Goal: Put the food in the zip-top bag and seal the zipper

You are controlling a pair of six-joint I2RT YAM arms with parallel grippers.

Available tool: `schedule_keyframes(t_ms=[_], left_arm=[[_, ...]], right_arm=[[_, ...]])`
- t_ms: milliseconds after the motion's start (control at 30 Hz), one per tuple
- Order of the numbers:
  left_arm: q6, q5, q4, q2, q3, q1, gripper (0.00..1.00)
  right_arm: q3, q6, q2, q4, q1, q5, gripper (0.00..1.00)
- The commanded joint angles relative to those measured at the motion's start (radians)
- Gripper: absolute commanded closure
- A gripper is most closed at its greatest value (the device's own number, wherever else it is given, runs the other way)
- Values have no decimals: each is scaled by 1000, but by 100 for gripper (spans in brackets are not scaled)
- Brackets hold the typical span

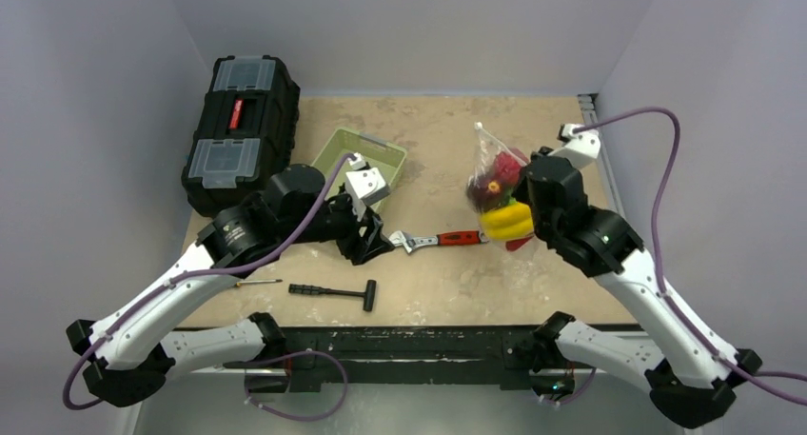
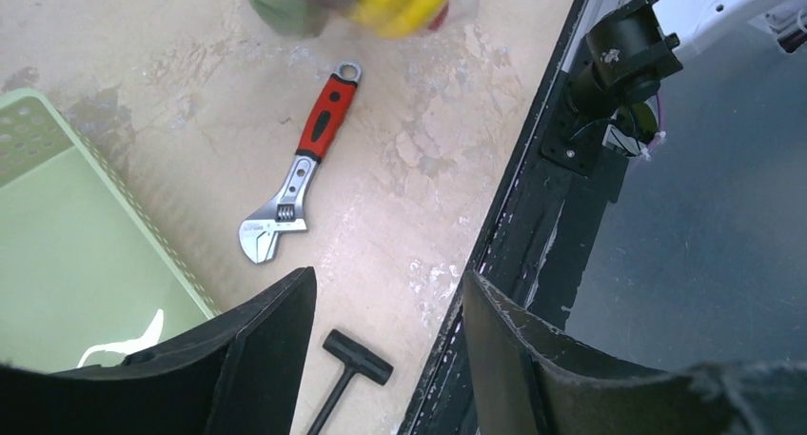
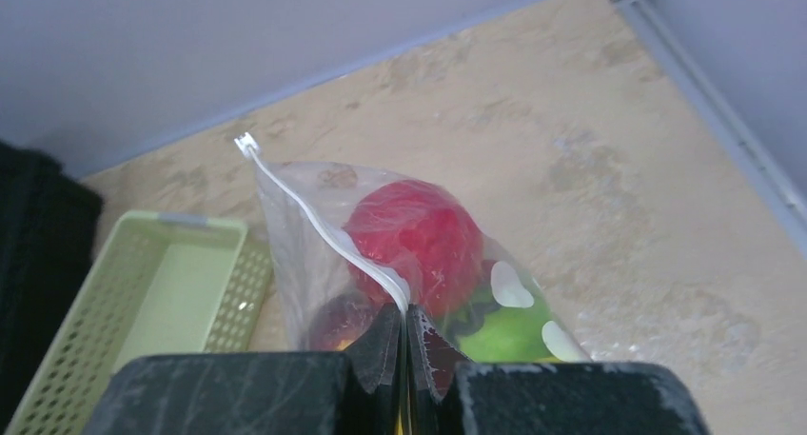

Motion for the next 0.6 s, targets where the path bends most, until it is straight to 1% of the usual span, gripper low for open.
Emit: schedule_keyframes(t_ms=[0, 100, 133, 167, 200, 300, 367, 433, 500, 567], left_arm=[[-47, -9, 18, -61, -39, 4, 43], [-66, -3, 17, -98, -71, 3, 43], [-71, 0, 15, -110, -81, 4, 43], [-77, 2, 13, -126, -97, 4, 43], [-81, 3, 9, -140, -105, 4, 43], [-92, 5, -7, -186, -133, 4, 43], [-95, 3, -16, -219, -151, 4, 43], [-97, -3, -25, -248, -167, 4, 43], [-99, -9, -36, -276, -176, 4, 43], [-108, -15, -43, -300, -184, 4, 43]], right_arm=[[90, -100, 156, 100, -101, 191, 100], [111, -118, 258, 151, -269, 113, 100], [118, -125, 291, 163, -321, 116, 100], [126, -142, 324, 177, -344, 138, 100], [153, -153, 362, 166, -366, 186, 100], [218, -195, 456, 127, -407, 343, 100], [217, -252, 488, 157, -416, 426, 100], [185, -335, 507, 248, -417, 470, 100], [140, -375, 529, 322, -416, 480, 100], [71, -474, 570, 485, -413, 442, 100]])
